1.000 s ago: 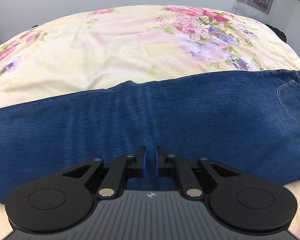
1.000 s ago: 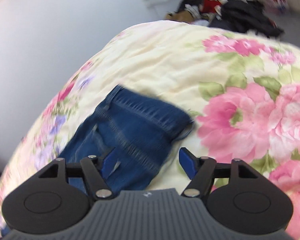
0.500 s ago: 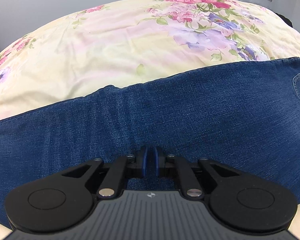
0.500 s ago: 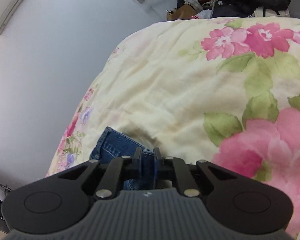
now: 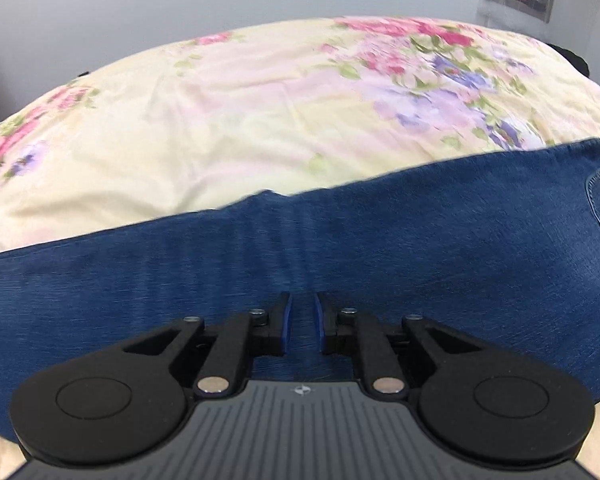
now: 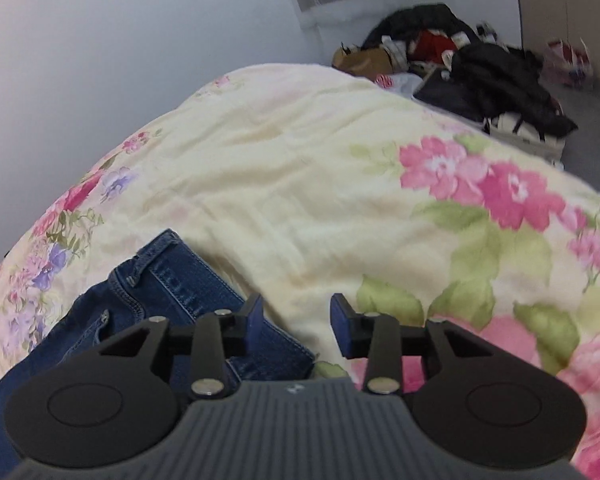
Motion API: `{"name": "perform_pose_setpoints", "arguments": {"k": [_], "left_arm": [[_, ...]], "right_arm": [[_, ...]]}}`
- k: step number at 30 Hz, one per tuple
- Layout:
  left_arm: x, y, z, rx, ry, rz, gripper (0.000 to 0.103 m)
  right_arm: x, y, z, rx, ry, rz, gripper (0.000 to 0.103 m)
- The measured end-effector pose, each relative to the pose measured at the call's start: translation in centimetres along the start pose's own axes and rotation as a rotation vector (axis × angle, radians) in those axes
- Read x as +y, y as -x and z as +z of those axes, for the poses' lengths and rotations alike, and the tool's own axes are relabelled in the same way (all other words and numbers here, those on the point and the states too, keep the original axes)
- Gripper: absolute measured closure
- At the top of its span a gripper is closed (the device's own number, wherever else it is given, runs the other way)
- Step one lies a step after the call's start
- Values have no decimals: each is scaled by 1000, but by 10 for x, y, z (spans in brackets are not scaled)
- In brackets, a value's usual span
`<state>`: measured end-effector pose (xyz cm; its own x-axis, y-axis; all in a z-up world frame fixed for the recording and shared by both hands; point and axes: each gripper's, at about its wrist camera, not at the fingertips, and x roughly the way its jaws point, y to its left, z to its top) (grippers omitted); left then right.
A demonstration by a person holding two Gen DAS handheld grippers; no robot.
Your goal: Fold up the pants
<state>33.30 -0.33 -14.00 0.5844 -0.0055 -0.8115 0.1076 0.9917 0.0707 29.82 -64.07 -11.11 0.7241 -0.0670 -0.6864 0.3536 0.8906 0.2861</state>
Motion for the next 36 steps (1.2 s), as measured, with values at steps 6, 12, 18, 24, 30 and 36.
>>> {"name": "perform_pose_setpoints", "arguments": {"k": [6,12,18,24,30,36], "left_arm": [[52,18,-5,-6,46,97,85],[118,35,-23,-13,157,190,84],[186,49,-50,-20,294,289,84],[240,75,-78,-74,459,322,77],[285,107,-113,-168,654,265,60],[339,124,-165,-284,991,123,51]], "right_arm": [[93,-11,-8,36,272,114,71],[158,-77,-8,107,337,108,74],[187,-145,-6,170,348,15,76],[200,-171,-5,187,335,-39,76],[212,-136,-3,129,369,-78,76],[243,-89,-27,120,443,-14,71]]}}
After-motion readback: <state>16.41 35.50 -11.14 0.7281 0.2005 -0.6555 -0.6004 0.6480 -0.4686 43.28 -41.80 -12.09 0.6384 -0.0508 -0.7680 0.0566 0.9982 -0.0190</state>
